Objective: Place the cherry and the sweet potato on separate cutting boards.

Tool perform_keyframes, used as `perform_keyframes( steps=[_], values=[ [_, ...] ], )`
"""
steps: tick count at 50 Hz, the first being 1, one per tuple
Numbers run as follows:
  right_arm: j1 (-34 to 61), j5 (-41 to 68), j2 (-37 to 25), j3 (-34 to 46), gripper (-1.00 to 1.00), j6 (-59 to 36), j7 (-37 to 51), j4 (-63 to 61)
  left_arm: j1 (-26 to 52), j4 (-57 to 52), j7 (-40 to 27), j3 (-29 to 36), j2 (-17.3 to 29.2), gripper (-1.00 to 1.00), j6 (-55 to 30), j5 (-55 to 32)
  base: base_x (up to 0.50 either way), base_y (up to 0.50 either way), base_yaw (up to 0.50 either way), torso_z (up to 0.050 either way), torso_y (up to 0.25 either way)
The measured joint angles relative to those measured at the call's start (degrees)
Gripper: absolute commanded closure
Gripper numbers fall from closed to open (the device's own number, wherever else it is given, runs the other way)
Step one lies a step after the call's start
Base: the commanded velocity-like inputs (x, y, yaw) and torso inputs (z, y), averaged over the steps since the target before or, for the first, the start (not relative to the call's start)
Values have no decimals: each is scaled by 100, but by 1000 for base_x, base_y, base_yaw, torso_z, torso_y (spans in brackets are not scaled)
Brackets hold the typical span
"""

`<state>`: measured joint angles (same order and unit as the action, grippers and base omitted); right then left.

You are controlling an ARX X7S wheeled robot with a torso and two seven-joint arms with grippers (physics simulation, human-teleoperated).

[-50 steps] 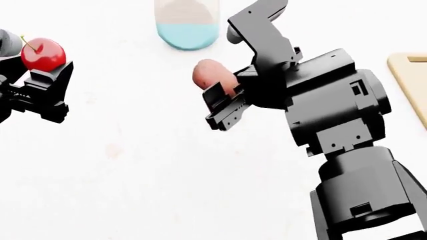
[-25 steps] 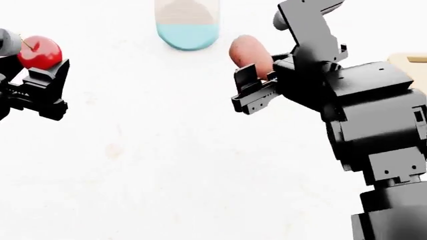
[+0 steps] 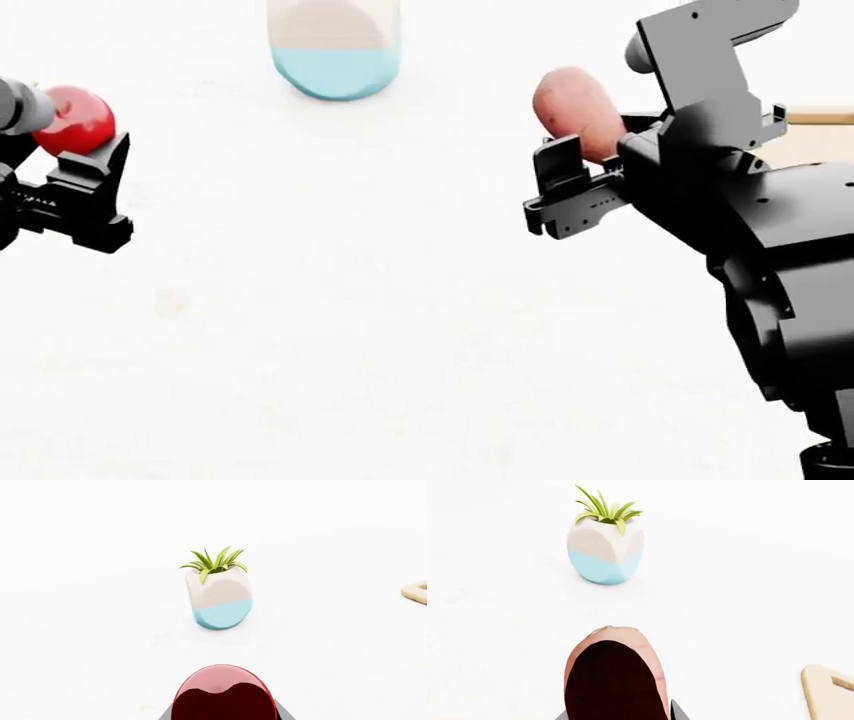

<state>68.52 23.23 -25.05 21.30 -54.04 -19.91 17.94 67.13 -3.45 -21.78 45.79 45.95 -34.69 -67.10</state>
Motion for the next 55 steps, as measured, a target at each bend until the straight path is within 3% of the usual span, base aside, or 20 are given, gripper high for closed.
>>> perform_keyframes(
  steps=[27,55],
  values=[
    [-93,64,-140,-8,100,-97,22,-199,-19,-75,11,17,16,100,-36,-18,38,-485,0,0,0],
    [234,-578,252,-445,100,663,1477,1539,-149,-219,-46,-40,124,100,-16,-122,0,0,0,0,0]
  ],
)
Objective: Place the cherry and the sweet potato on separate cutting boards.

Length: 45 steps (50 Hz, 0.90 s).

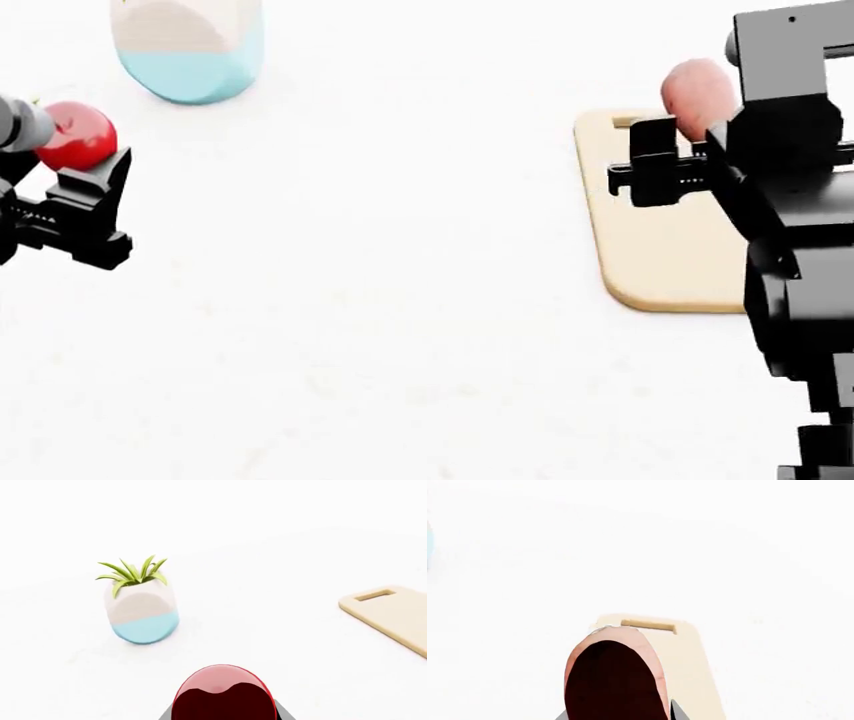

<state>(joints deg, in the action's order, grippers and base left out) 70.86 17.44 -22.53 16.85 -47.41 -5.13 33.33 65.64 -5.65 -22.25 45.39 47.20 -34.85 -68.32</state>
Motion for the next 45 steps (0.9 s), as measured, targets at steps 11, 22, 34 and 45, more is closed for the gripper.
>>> perform_keyframes(
  steps=[11,22,34,45],
  values=[
    [130,34,-441,-170,100,-471,51,3,-53,42,30,-1,-25,100,39,-2,0,0,0,0,0],
    [211,147,-643,14,100,-870,-386,15,-67,90,52,-12,-45,100,47,-22,0,0,0,0,0],
    [118,297,-761,271,100,-1113,-867,-281,-105,134,32,-67,-50,100,68,-110,0,0,0,0,0],
    [97,386,-767,310,100,-1082,-1054,-382,-86,127,-4,-90,-54,100,47,-143,0,0,0,0,1]
  ],
)
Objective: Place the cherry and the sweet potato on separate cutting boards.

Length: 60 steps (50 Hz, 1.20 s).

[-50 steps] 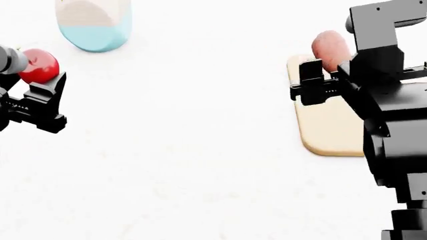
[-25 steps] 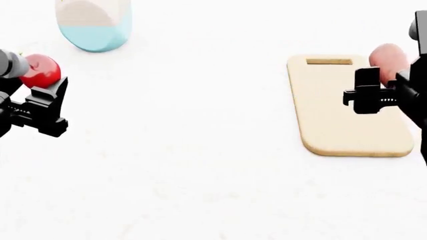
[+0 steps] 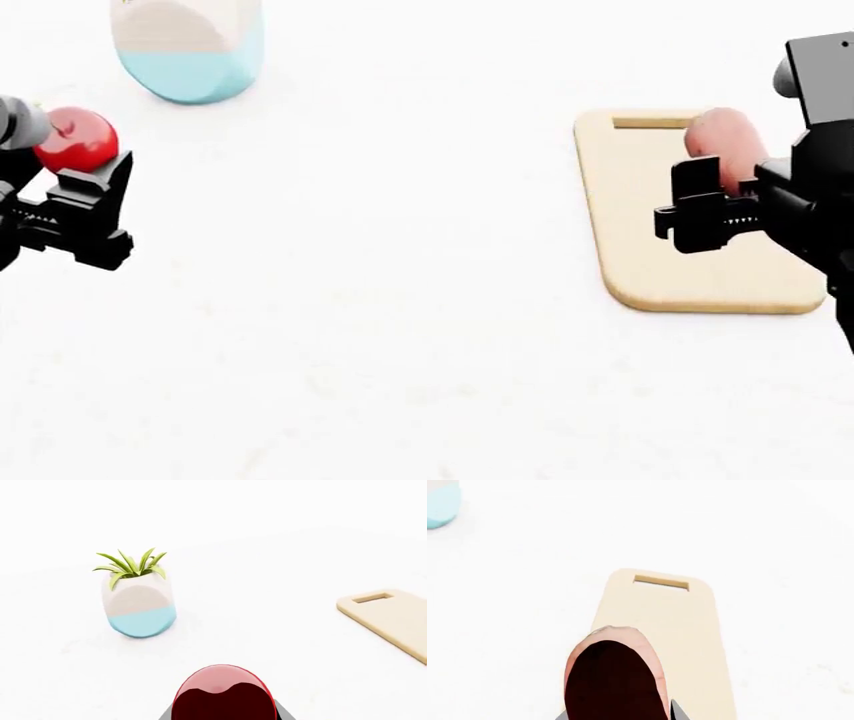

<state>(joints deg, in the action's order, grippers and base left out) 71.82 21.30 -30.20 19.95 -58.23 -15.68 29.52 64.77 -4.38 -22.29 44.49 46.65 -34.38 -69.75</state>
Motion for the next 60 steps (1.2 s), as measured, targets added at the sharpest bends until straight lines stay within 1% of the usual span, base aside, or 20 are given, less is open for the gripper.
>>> perform_keyframes(
  steps=[16,25,44,50,60],
  values=[
    [47,0,16,24,100,170,-75,28,-18,-114,36,21,40,100,-3,34,0,0,0,0,-30],
    [112,-9,52,-29,100,305,-40,131,-20,-148,81,30,69,100,7,71,0,0,0,4,-143],
    [129,65,96,-180,100,261,80,189,-39,-151,110,29,75,100,26,95,-1,0,0,4,-143],
    [181,19,133,-274,100,488,213,307,-45,-144,114,30,68,100,30,99,0,0,0,4,-144],
    [393,-166,188,-285,100,1121,283,627,-63,-123,131,24,55,100,52,102,-1,0,0,4,-143]
  ],
)
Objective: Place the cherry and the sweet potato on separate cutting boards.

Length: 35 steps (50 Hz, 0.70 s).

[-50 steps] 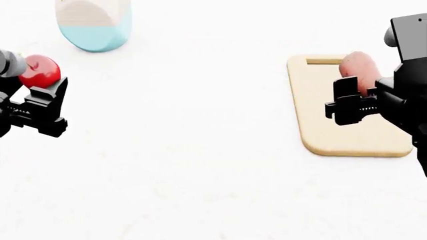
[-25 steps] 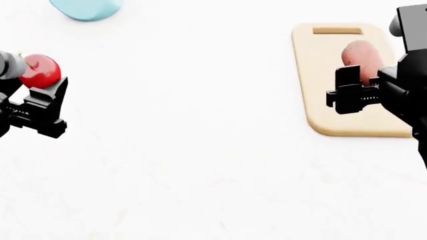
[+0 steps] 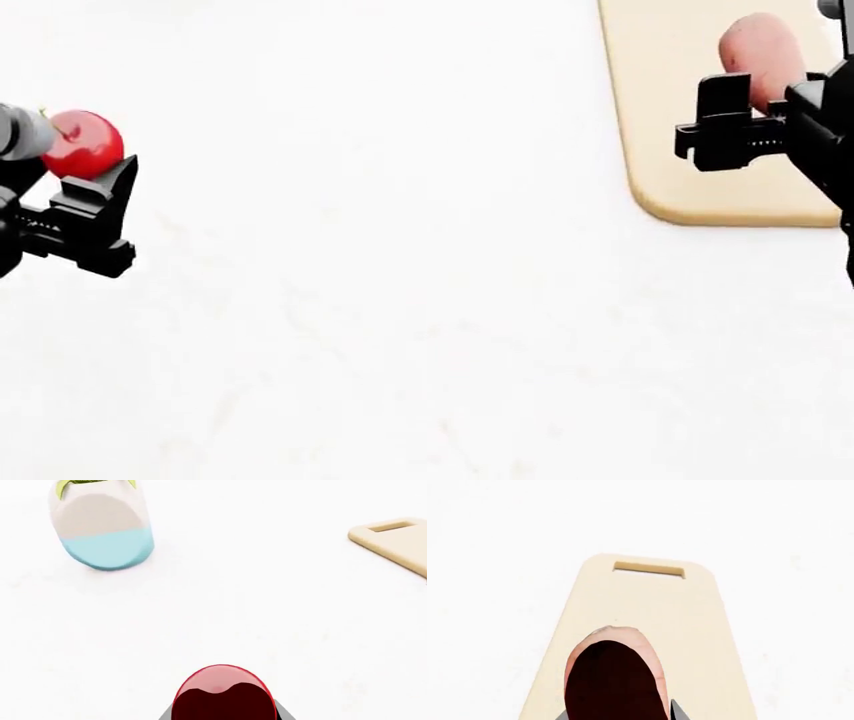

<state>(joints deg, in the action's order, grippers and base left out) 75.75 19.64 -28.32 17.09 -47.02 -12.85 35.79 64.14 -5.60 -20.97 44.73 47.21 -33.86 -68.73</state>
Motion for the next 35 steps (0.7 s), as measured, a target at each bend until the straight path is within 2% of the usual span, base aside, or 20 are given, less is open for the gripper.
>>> perform_keyframes(
  steps=[12,35],
  values=[
    [83,-22,30,22,100,236,-80,80,-66,-6,0,-18,20,100,44,-10,-1,0,0,4,-142],
    [13,191,40,-105,100,-207,-49,-26,-123,27,-35,-78,24,100,94,-62,0,0,0,0,-3]
  ],
)
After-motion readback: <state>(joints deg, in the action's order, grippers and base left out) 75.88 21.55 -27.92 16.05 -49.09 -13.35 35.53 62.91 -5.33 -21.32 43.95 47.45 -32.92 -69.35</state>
